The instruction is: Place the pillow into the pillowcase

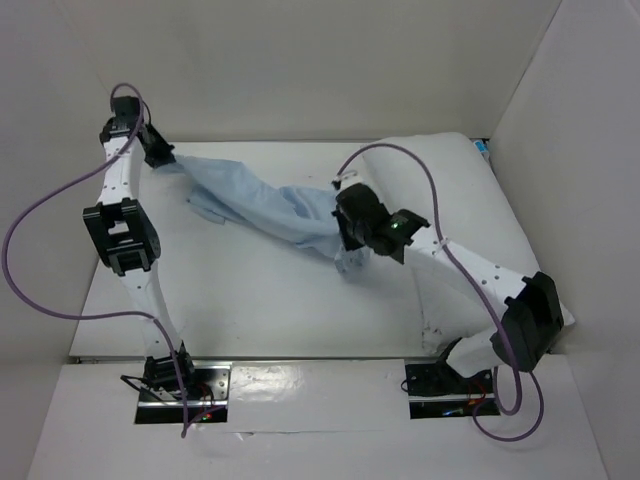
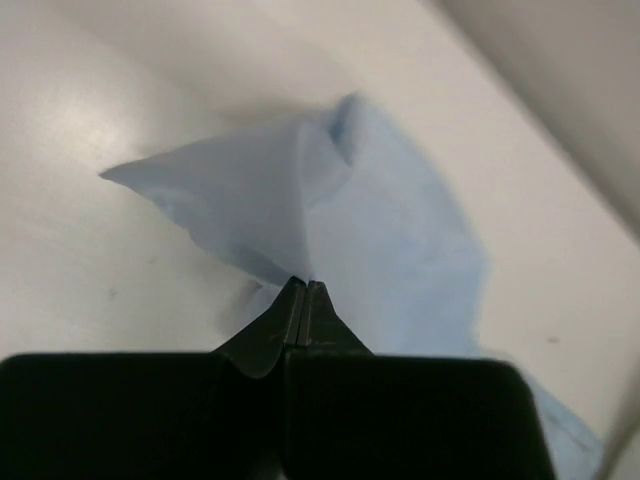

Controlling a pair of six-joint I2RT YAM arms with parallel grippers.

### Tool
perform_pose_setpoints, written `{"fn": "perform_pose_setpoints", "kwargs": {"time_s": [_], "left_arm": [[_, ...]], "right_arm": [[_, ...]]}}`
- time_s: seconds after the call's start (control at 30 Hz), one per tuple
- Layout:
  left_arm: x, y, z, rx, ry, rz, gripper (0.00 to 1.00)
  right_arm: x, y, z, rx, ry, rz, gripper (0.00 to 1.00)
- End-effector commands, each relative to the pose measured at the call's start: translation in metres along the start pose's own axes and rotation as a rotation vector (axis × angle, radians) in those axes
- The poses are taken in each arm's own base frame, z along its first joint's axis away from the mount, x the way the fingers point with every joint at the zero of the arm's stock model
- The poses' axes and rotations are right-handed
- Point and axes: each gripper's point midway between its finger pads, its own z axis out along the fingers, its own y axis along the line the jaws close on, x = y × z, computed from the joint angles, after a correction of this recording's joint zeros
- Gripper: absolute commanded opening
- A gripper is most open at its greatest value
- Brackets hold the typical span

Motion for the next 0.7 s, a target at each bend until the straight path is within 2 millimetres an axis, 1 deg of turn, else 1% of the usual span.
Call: {"fn": "perform_pose_setpoints", "kwargs": {"time_s": [0.0,0.03,0.07,0.1,0.13,0.17,0.2,0.23,0.27,0.3,0.33,0.37,0.4,0.43,0.47,0.5,0.53,0.57,0.6,0.63,0.67], "left_arm": [[-0.05,-0.066,-0.057,0.254,-0.111,0.089,0.0],[-0.066,-0.08,-0.08,0.304,-0.167,0.115,0.0],[-0.069,-0.084,-0.092,0.321,-0.184,0.136,0.0],[-0.076,-0.089,-0.105,0.337,-0.221,0.154,0.0],[-0.081,-0.088,-0.116,0.328,-0.252,0.163,0.0],[-0.08,-0.085,-0.132,0.316,-0.275,0.177,0.0],[-0.079,-0.078,-0.135,0.28,-0.283,0.169,0.0],[-0.078,-0.066,-0.137,0.246,-0.287,0.166,0.0],[-0.063,-0.052,-0.126,0.201,-0.244,0.155,0.0],[-0.064,-0.044,-0.141,0.186,-0.261,0.133,0.0],[-0.061,-0.028,-0.142,0.136,-0.259,0.116,0.0],[-0.045,-0.014,-0.134,0.092,-0.22,0.108,0.0],[-0.041,-0.006,-0.137,0.058,-0.225,0.103,0.0],[-0.039,0.0,-0.142,0.039,-0.241,0.101,0.0],[-0.035,0.004,-0.153,0.028,-0.258,0.099,0.0],[-0.036,0.003,-0.157,0.031,-0.267,0.109,0.0],[-0.034,0.002,-0.161,0.039,-0.252,0.121,0.0],[-0.033,0.0,-0.156,0.042,-0.23,0.121,0.0],[-0.043,-0.01,-0.165,0.07,-0.25,0.125,0.0],[-0.045,-0.013,-0.167,0.082,-0.245,0.127,0.0],[-0.046,-0.016,-0.169,0.091,-0.242,0.128,0.0]], "right_arm": [[-0.078,-0.059,-0.033,0.118,-0.186,0.085,0.0],[-0.09,-0.066,-0.041,0.116,-0.221,0.099,0.0],[-0.103,-0.074,-0.05,0.096,-0.252,0.115,0.0],[-0.108,-0.074,-0.055,0.076,-0.268,0.122,0.0],[-0.11,-0.071,-0.06,0.056,-0.278,0.109,0.0],[-0.107,-0.057,-0.062,-0.011,-0.271,0.078,0.0],[-0.098,-0.045,-0.061,-0.054,-0.252,0.062,0.0],[-0.093,-0.034,-0.066,-0.099,-0.263,0.035,0.0],[-0.066,-0.022,-0.053,-0.133,-0.205,0.011,0.0],[-0.049,0.003,-0.049,-0.21,-0.17,-0.03,0.0],[-0.033,0.018,-0.049,-0.254,-0.139,-0.041,0.0],[-0.003,0.031,-0.041,-0.283,-0.066,-0.041,0.0],[0.018,0.062,-0.047,-0.365,-0.028,-0.083,0.0],[0.036,0.075,-0.046,-0.388,0.013,-0.102,0.0],[0.05,0.087,-0.049,-0.411,0.045,-0.099,0.0],[0.063,0.093,-0.05,-0.392,0.063,-0.125,0.0],[0.063,0.091,-0.05,-0.383,0.06,-0.125,0.0],[0.064,0.087,-0.048,-0.362,0.065,-0.128,0.0],[0.058,0.082,-0.051,-0.339,0.033,-0.131,0.0],[0.033,0.07,-0.055,-0.281,-0.033,-0.119,0.0],[0.018,0.062,-0.057,-0.253,-0.068,-0.114,0.0]]}}
